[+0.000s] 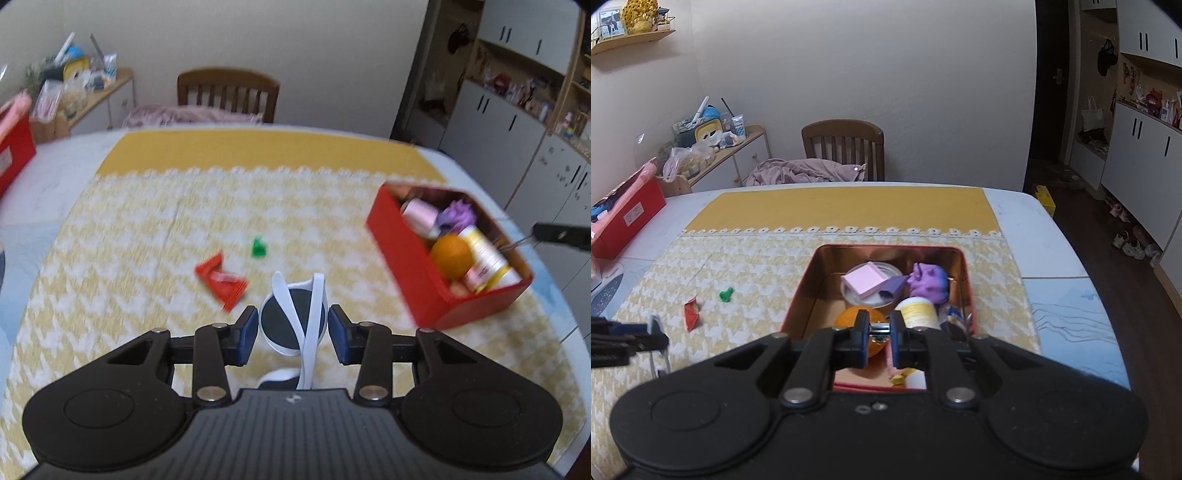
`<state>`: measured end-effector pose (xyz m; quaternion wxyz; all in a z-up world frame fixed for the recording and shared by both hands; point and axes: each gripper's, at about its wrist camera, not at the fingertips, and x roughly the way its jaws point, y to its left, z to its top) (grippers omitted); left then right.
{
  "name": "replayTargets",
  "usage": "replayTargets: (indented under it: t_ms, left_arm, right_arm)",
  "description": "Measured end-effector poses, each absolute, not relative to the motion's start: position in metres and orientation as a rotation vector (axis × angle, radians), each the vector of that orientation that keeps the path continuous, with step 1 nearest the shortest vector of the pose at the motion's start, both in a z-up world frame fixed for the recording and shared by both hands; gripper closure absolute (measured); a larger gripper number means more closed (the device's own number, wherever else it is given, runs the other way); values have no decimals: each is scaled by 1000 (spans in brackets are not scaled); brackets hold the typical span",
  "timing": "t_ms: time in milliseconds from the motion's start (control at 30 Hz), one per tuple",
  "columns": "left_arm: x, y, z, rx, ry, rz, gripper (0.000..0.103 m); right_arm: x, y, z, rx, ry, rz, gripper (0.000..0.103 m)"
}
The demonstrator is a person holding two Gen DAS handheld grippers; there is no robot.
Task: Organize rigid objects
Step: 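Carry the sunglasses and nail clipper over the red box with both grippers, then lower both grippers into the red box and open them, releasing sunglasses and clipper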
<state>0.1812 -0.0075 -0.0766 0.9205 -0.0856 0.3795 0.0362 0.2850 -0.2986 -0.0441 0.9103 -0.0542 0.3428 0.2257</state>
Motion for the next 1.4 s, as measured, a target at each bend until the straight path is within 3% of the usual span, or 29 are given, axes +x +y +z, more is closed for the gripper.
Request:
replayTargets:
  t_ms: [567, 867, 933, 967, 1267, 1400]
  left_arm:
    - [264, -78, -5, -221, 697, -60, 63]
    - [318, -127, -21, -81, 794, -75, 63]
    - [329, -133, -27, -81, 825, -78, 70]
    - [333, -136, -30, -87, 833, -81, 81]
    - [356, -147, -64, -67, 926, -49, 82]
    - [360, -148, -75, -71, 950, -38, 82]
  right_arm:
    - [313, -309, -59, -125, 741, 576, 93]
    - [321, -296, -81, -189, 789, 680, 93]
    - [323, -295, -86, -202, 793, 695, 93]
    - [325, -294, -87, -206, 795, 700, 93]
    - [337, -297, -98, -233, 799, 750, 93]
    - [341, -294, -102, -269, 809, 753, 83]
